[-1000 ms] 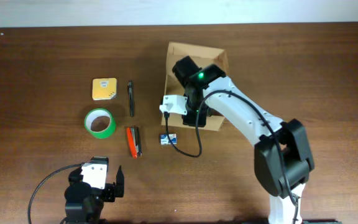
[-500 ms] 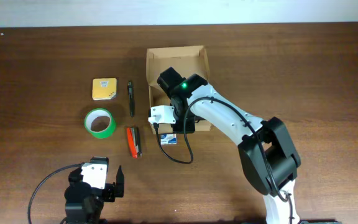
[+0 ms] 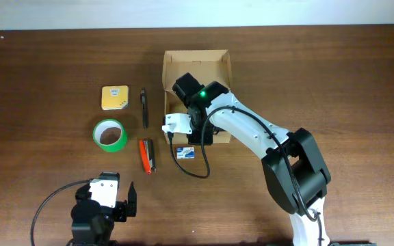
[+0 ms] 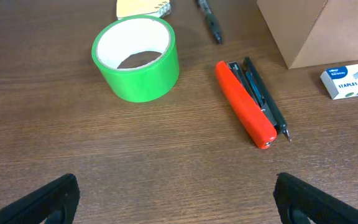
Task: Pack container
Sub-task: 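Drag the box left with the right gripper toward the table center, then release the box and move the right gripper to the staples box, then grasp the blue-white staples box with the right gripper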
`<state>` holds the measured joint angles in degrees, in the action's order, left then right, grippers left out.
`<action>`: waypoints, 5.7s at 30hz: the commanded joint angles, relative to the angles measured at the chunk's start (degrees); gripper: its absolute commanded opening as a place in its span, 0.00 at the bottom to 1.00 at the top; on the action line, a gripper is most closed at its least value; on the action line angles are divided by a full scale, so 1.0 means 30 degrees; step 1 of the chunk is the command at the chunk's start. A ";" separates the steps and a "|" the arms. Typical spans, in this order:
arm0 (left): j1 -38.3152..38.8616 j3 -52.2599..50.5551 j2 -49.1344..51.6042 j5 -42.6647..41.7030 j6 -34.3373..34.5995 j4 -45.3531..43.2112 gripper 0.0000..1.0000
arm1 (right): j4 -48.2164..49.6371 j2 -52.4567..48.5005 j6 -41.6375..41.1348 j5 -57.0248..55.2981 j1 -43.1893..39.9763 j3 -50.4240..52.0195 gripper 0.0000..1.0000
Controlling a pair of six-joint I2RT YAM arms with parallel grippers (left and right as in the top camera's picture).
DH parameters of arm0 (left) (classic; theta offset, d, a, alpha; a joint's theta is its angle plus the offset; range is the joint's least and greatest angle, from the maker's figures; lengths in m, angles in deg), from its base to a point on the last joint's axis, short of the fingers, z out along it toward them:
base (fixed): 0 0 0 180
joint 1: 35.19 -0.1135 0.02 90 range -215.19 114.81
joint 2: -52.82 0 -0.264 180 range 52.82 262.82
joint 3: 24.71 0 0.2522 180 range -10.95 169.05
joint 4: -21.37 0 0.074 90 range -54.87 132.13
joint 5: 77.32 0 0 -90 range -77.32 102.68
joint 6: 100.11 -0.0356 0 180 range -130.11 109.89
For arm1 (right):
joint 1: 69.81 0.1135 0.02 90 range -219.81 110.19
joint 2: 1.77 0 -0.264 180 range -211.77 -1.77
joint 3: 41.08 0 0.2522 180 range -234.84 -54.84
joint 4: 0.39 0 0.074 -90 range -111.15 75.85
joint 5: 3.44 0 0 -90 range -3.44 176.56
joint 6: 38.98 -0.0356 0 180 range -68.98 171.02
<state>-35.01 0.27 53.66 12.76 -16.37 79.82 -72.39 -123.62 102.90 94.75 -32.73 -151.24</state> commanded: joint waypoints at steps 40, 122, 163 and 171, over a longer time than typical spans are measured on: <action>-0.0117 -0.0073 -0.0182 0.0117 -0.0240 -0.0051 0.99 | -0.6149 0.5246 -0.9908 -0.2732 0.0627 -0.5938 0.99; -0.0117 -0.0073 -0.0182 0.0117 -0.0240 -0.0051 0.99 | 0.9063 0.3606 -2.5675 -0.7424 0.5472 0.8298 0.96; -0.0117 -0.0073 -0.0182 0.0117 -0.0240 -0.0051 0.99 | 0.9551 0.2018 -2.6323 -0.7970 0.4969 0.8298 0.76; -0.0117 -0.0073 -0.0182 0.0117 -0.0240 -0.0051 0.99 | 0.9493 0.2018 -2.6323 -0.7963 0.4969 0.8320 0.69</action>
<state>-35.01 0.27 53.66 12.76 -16.37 79.84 -43.65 -116.16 24.06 71.54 -17.54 -126.76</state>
